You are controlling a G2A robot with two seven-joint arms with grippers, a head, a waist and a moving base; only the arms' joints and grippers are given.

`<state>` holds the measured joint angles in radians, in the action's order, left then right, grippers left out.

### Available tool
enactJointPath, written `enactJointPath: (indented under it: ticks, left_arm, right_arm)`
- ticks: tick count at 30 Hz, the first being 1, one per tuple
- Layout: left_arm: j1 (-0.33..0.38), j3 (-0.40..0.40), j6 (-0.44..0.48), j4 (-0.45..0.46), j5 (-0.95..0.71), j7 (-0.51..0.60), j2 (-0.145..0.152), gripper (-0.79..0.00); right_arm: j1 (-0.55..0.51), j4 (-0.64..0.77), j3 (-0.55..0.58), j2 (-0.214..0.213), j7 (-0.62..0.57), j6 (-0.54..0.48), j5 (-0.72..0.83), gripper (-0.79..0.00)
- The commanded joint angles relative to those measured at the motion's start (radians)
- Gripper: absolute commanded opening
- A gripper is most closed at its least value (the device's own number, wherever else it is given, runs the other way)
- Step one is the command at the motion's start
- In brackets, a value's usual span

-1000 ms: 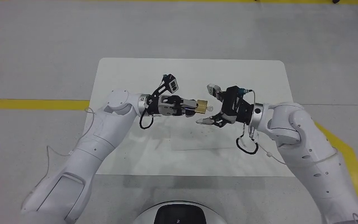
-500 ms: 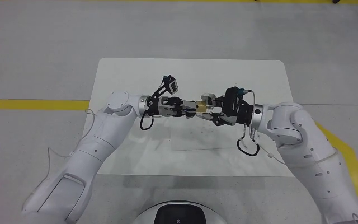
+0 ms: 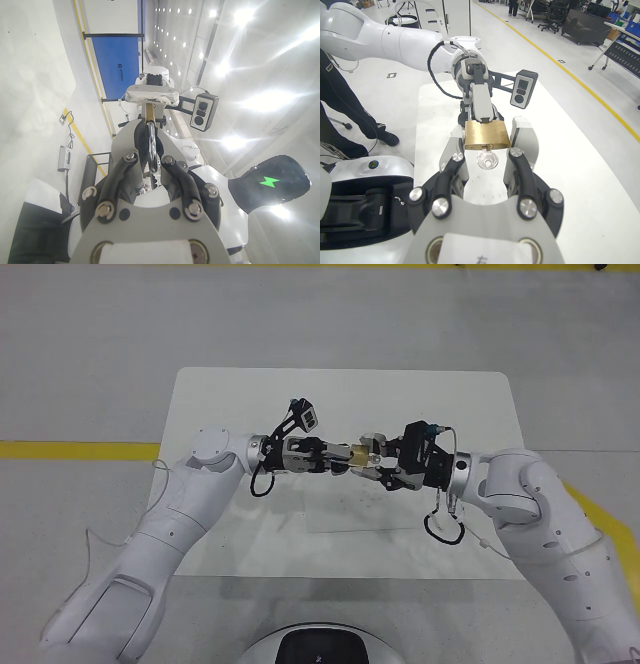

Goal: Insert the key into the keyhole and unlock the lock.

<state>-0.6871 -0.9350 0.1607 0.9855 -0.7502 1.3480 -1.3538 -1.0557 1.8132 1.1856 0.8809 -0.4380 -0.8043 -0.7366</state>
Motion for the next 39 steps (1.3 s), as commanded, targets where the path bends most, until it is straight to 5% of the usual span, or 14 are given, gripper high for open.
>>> enactJointPath:
  ticks: [1, 2, 3, 31, 33, 34, 35, 39]
  left_arm:
    - [0.000, -0.001, 0.000, 0.000, -0.001, 0.002, -0.001, -0.520]
    - [0.000, -0.001, 0.000, 0.000, -0.001, 0.002, -0.001, -0.696]
    - [0.000, -0.001, -0.002, -0.001, -0.001, 0.004, -0.001, -0.785]
    - [-0.009, -0.026, 0.000, 0.001, -0.005, 0.021, -0.005, -0.785]
    - [-0.009, -0.027, -0.006, 0.000, 0.003, 0.013, -0.005, -0.785]
    - [-0.009, -0.025, -0.012, 0.000, 0.012, 0.008, -0.004, -0.785]
    - [-0.008, -0.024, -0.017, 0.000, 0.023, 0.002, -0.004, -0.785]
    - [-0.004, -0.015, -0.039, 0.006, 0.047, -0.010, -0.005, -0.785]
  right_arm:
    - [-0.001, 0.001, 0.001, 0.000, 0.001, 0.000, -0.002, -0.785]
    - [-0.001, 0.002, 0.002, 0.000, 0.002, 0.001, -0.002, -0.785]
    - [-0.001, 0.004, 0.002, 0.001, 0.003, 0.002, -0.002, -0.785]
    - [-0.032, 0.022, 0.052, -0.001, 0.033, 0.006, -0.006, -0.785]
    - [-0.038, 0.020, 0.063, -0.001, 0.044, 0.010, -0.006, -0.419]
    - [-0.043, 0.019, 0.072, -0.002, 0.052, 0.015, -0.005, -0.065]
    - [-0.049, 0.018, 0.082, -0.003, 0.060, 0.018, -0.006, 0.000]
    - [-0.088, 0.015, 0.139, -0.008, 0.105, 0.025, -0.005, 0.000]
